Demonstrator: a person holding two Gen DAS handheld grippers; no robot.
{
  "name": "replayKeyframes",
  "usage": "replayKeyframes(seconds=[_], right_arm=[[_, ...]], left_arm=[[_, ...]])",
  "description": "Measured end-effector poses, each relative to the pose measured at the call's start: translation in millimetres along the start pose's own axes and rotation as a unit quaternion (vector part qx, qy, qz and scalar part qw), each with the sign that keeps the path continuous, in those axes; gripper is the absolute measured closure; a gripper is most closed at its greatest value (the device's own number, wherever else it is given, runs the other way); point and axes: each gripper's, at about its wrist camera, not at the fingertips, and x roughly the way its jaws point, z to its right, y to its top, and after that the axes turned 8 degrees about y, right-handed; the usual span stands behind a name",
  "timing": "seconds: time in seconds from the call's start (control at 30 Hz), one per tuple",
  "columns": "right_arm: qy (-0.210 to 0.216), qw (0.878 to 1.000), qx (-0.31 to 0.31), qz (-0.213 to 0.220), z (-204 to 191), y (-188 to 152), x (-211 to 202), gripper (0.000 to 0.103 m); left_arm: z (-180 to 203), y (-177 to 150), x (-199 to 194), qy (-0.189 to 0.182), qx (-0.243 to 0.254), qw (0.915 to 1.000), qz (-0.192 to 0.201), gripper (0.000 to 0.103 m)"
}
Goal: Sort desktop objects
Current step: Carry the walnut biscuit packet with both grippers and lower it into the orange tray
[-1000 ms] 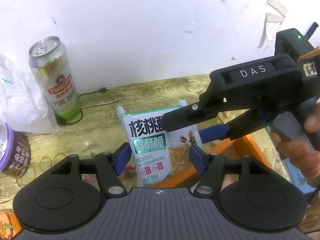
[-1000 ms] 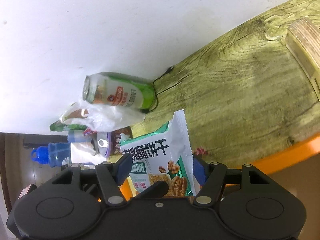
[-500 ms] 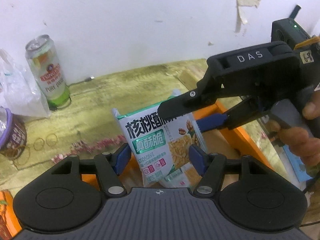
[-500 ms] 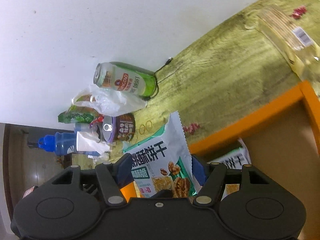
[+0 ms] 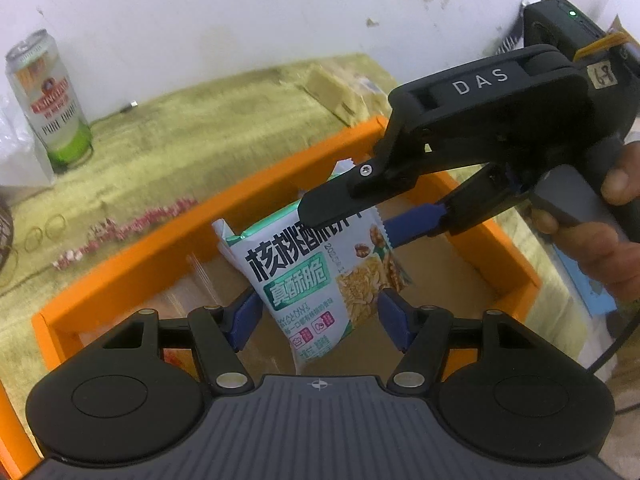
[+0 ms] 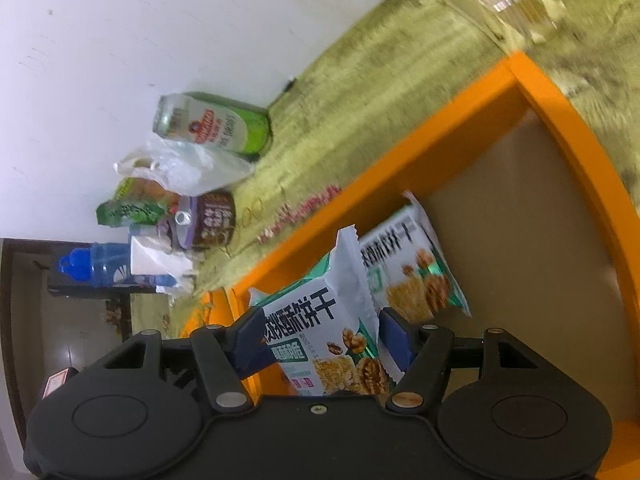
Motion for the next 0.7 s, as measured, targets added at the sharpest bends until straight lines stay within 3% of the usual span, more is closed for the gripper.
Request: replayKeyframes(seconds=[0.7], right_arm=[[-0.036,0.999,0.018,-0.029,44.3,-28.4,8.5,0.04]], left_arm=[[33.4,-35.4,32.7,-0.021,0.046,0.9959,-0.075,0.039]])
